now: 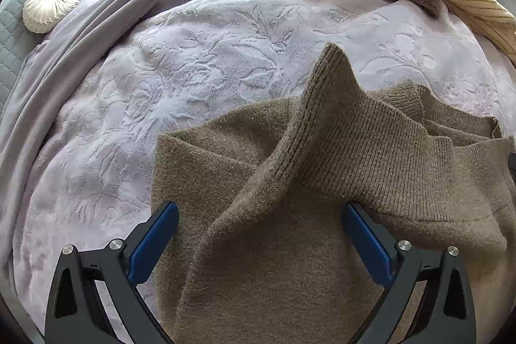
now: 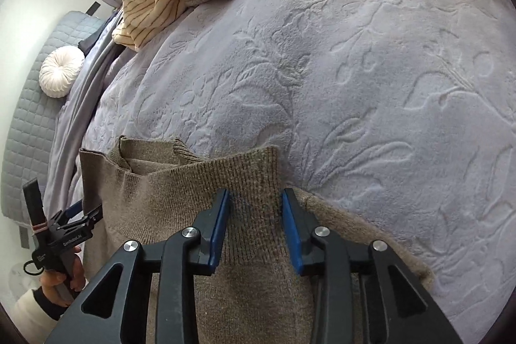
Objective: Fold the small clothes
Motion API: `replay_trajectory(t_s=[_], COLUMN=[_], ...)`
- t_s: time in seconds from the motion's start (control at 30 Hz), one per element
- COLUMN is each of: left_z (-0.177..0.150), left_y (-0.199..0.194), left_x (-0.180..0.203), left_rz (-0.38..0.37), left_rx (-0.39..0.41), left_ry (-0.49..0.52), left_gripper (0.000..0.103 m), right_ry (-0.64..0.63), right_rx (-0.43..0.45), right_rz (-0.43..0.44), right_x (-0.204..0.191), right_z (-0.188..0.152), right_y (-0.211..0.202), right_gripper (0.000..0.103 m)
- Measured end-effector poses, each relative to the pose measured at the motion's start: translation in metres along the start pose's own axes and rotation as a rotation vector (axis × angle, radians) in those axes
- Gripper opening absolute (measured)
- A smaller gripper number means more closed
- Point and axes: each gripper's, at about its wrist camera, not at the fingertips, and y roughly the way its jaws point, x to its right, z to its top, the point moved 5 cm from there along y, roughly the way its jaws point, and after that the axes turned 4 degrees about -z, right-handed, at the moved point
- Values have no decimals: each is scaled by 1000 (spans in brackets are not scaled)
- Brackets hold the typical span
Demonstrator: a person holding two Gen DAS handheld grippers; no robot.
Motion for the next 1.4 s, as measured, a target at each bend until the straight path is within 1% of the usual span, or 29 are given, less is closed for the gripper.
replay_trajectory(t_s=[0.03, 0.1, 0.13, 0.17, 0.23, 0.3, 0.33, 0.37, 0.4, 0.5, 0.53, 0.57, 0.63, 0.7, 0.73, 0.77, 0.8, 0.83, 0.9, 0.97, 1.03, 1.07, 1.1, 1.13, 1.2, 1.27, 1.3, 1.33, 1.4], left_z=[0, 0, -1, -1, 1, 7, 9, 12, 14, 21, 23, 23, 22, 18, 16, 15, 14, 14, 14, 11, 8, 7, 6, 4, -2, -8, -12, -16, -26], left_y=[0, 4, 6, 7, 3, -4, -11, -16, -22, -37, -37, -34, -17, 7, 12, 14, 11, 9, 4, 2, -2, -3, -6, -8, -14, -18, -22, -25, -30], left_x=[0, 0, -1, -2, -6, -12, -14, -15, -15, -1, 8, 15, 23, 15, 8, -1, -9, -17, -31, -41, -50, -53, -57, -60, -67, -74, -78, -82, -90], left_rz=[5, 21, 27, 30, 55, 71, 54, 27, -11, -101, -129, -136, -103, -44, -62, -96, -104, -87, -44, -32, -33, -30, -28, -31, -46, -76, -96, -116, -156], left_rx=[6, 5, 2, 3, 12, 31, 37, 35, 42, 71, 75, 72, 44, -5, -16, -17, -12, -6, 6, -2, -8, -9, -10, -12, -14, -24, -30, -38, -69], left_ry=[4, 12, 13, 13, 13, 19, 21, 20, 17, 60, 82, 94, 102, 64, 30, -11, -37, -38, -17, -16, -16, -16, -16, -18, -23, -26, -26, -26, -30], left_gripper=[102, 102, 102, 103, 102, 98, 90, 88, 88, 88, 88, 88, 88, 88, 88, 88, 88, 88, 89, 89, 89, 89, 89, 89, 89, 89, 89, 89, 88], right_ry=[-18, -70, -69, -42, 50, 100, 113, 124, 130, 106, 94, 84, 79, 91, 122, 169, 226, 270, 285, 289, 300, 306, 316, 336, 378, 404, 419, 431, 465], right_rx=[17, 62, 66, 58, 42, 71, 81, 96, 116, 173, 173, 157, 104, 59, 38, 34, 50, 66, 89, 97, 108, 114, 119, 126, 137, 148, 151, 152, 161], right_rz=[-12, -102, -153, -173, -122, -89, -83, -86, -82, -48, -28, -3, 18, -39, -64, -57, -6, 24, 3, 7, -14, -39, -67, -66, -57, -51, -43, -32, 1], right_x=[-5, -8, -2, 7, 22, 26, 25, 24, 22, 8, 1, -5, -13, -5, 6, 18, 29, 36, 47, 49, 47, 47, 50, 50, 53, 54, 51, 47, 36], right_z=[1, 2, 3, 3, 2, 1, 0, -2, -4, -15, -19, -25, -34, -44, -50, -54, -57, -58, -62, -68, -72, -74, -77, -80, -88, -101, -108, -115, -132], right_y=[-4, -13, -12, -9, -5, -14, -20, -27, -36, -61, -64, -63, -47, -27, -19, -15, -16, -19, -29, -36, -42, -45, -49, -52, -62, -74, -78, -81, -88], right_gripper=[9, 9, 9, 9, 9, 10, 12, 14, 17, 17, 17, 17, 17, 17, 16, 10, 8, 8, 8, 8, 13, 14, 20, 24, 27, 32, 37, 46, 53])
